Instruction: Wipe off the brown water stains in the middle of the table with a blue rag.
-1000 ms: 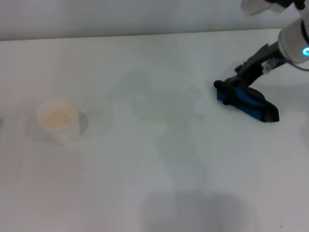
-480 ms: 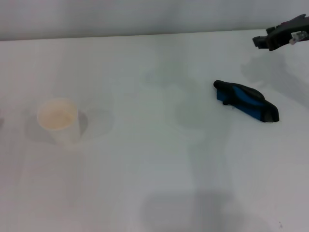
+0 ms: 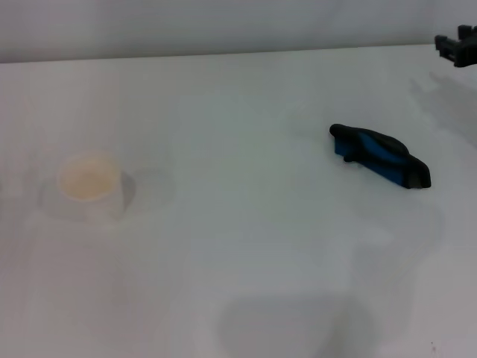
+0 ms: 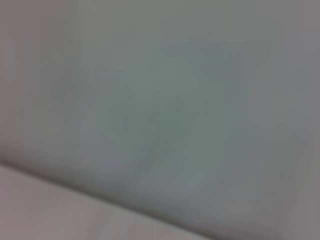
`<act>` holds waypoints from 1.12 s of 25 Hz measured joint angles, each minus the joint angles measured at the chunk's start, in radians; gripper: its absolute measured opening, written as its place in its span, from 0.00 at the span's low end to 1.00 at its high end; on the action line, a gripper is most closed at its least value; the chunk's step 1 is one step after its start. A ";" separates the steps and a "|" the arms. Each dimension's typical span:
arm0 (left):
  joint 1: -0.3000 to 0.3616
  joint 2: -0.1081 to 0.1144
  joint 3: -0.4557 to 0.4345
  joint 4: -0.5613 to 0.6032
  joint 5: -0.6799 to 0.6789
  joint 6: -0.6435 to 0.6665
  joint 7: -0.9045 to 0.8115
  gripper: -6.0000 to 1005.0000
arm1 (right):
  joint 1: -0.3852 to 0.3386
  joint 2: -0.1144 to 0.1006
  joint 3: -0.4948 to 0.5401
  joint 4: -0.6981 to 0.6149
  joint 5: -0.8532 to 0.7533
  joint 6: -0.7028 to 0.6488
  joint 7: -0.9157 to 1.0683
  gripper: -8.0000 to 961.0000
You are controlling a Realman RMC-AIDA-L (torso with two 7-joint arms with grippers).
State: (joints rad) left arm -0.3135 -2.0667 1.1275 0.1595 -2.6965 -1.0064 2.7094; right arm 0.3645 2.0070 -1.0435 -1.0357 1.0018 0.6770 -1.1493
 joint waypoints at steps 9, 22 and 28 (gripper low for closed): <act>-0.001 0.000 -0.010 0.013 -0.005 0.033 0.003 0.87 | -0.003 0.002 0.083 0.191 0.426 -0.092 -0.458 0.45; -0.012 -0.002 -0.049 0.016 -0.005 0.033 0.003 0.87 | 0.009 -0.001 0.370 0.594 1.049 0.330 -1.311 0.45; -0.011 -0.003 -0.063 0.019 -0.007 0.026 0.002 0.87 | 0.010 -0.001 0.409 0.679 1.071 0.395 -1.461 0.45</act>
State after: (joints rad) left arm -0.3246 -2.0695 1.0649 0.1784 -2.7032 -0.9807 2.7111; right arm 0.3748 2.0063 -0.6342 -0.3562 2.0731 1.0719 -2.6104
